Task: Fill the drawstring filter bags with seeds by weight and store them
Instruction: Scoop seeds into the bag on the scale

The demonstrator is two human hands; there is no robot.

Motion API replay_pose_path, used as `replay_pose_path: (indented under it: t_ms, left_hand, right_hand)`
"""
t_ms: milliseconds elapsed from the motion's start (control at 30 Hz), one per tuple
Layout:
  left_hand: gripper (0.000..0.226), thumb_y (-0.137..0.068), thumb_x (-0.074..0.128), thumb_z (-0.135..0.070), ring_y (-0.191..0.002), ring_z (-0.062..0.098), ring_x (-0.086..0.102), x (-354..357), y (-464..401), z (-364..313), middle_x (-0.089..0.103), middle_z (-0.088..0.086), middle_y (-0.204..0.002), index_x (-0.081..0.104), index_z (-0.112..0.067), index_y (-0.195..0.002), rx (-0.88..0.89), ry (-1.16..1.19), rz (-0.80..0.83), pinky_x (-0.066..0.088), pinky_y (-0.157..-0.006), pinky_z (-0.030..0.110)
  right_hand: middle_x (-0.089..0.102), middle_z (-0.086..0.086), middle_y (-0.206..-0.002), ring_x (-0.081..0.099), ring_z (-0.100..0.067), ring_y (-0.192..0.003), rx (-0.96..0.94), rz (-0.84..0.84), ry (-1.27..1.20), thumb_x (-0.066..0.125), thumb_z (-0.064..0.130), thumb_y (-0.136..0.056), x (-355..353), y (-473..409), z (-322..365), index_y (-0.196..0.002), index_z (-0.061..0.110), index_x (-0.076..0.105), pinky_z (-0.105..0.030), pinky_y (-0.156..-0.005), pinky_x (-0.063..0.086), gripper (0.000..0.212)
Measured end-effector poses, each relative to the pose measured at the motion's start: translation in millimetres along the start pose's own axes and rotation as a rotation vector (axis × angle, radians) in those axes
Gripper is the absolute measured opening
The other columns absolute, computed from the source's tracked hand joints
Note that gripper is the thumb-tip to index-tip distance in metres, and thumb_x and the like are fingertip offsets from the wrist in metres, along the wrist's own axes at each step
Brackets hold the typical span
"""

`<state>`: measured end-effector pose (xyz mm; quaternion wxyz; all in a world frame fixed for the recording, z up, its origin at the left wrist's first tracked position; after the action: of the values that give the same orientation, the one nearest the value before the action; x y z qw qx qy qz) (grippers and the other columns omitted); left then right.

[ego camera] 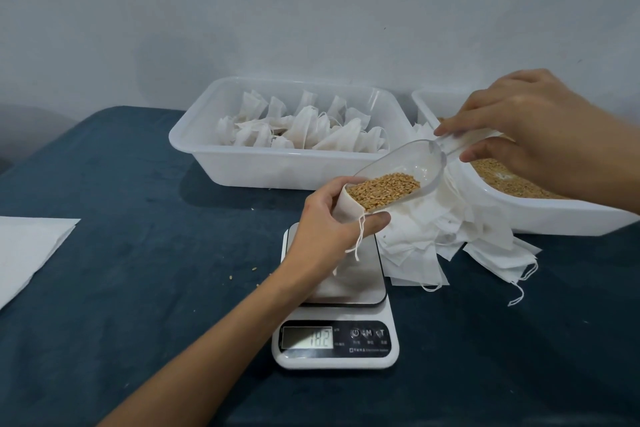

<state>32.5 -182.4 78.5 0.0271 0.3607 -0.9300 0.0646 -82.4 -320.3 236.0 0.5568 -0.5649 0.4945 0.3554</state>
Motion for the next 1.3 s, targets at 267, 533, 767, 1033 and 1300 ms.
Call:
replay_pose_path:
  t_ms: [267,533,767,1033,1300]
  left_hand:
    - [0.043,-0.081,0.086,-0.007,-0.104,0.022,0.072,0.0,-0.2,-0.2,0.077,0.005,-0.112,0.070,-0.015,-0.120,-0.001,0.000,0.000,0.056,-0.091,0.025]
    - [0.045,-0.081,0.086,-0.007,-0.104,0.021,0.073,-0.5,-0.3,0.9,0.077,0.004,-0.113,0.069,-0.016,-0.122,-0.014,0.011,0.002,0.056,-0.091,0.028]
    - [0.044,-0.083,0.085,-0.005,-0.105,0.023,0.073,-0.6,-0.5,1.0,0.077,0.005,-0.115,0.069,-0.015,-0.123,-0.015,0.017,0.006,0.058,-0.096,0.034]
    - [0.041,-0.084,0.084,-0.006,-0.094,0.015,0.072,-3.1,-2.2,2.4,0.078,0.004,-0.112,0.071,-0.017,-0.121,-0.025,0.030,0.009,0.057,-0.082,0.026]
    - [0.035,-0.084,0.084,-0.007,-0.085,0.017,0.068,-5.2,-2.2,1.7,0.075,0.014,-0.104,0.071,-0.012,-0.116,-0.014,0.011,0.000,0.058,-0.079,0.029]
  right_hand:
    - [0.073,-0.001,-0.106,0.061,-0.033,-0.105,0.012,-0.006,-0.023,0.078,0.010,-0.084,0.0,-0.2,-5.2,-0.117,0.019,0.075,-0.043,-0.104,0.026,0.034]
    - [0.073,0.000,-0.106,0.060,-0.034,-0.106,-0.006,-0.016,-0.019,0.078,0.011,-0.084,2.8,-0.2,-7.4,-0.116,0.020,0.075,-0.043,-0.104,0.027,0.034]
    - [0.072,0.000,-0.105,0.061,-0.033,-0.103,-0.020,-0.015,-0.023,0.079,0.012,-0.083,7.8,-0.1,-10.8,-0.115,0.020,0.075,-0.046,-0.102,0.030,0.034]
    - [0.066,0.008,-0.095,0.060,-0.027,-0.092,-0.023,-0.020,-0.101,0.078,0.011,-0.084,19.9,3.2,-16.1,-0.113,0.020,0.075,-0.036,-0.088,0.034,0.030]
    - [0.067,0.022,-0.101,0.060,0.008,-0.093,0.180,-0.038,-0.394,0.076,0.010,-0.086,39.7,17.2,-43.3,-0.111,0.025,0.073,0.002,-0.083,0.034,0.030]
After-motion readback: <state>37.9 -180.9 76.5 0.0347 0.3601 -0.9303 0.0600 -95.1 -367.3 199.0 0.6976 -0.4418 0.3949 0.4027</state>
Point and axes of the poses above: each hand's wrist, its own y-axis away from the middle knuckle, its own x-axis out of the palm, z = x × y, the point moved 7 cm from there along -y, towards the middle knuckle
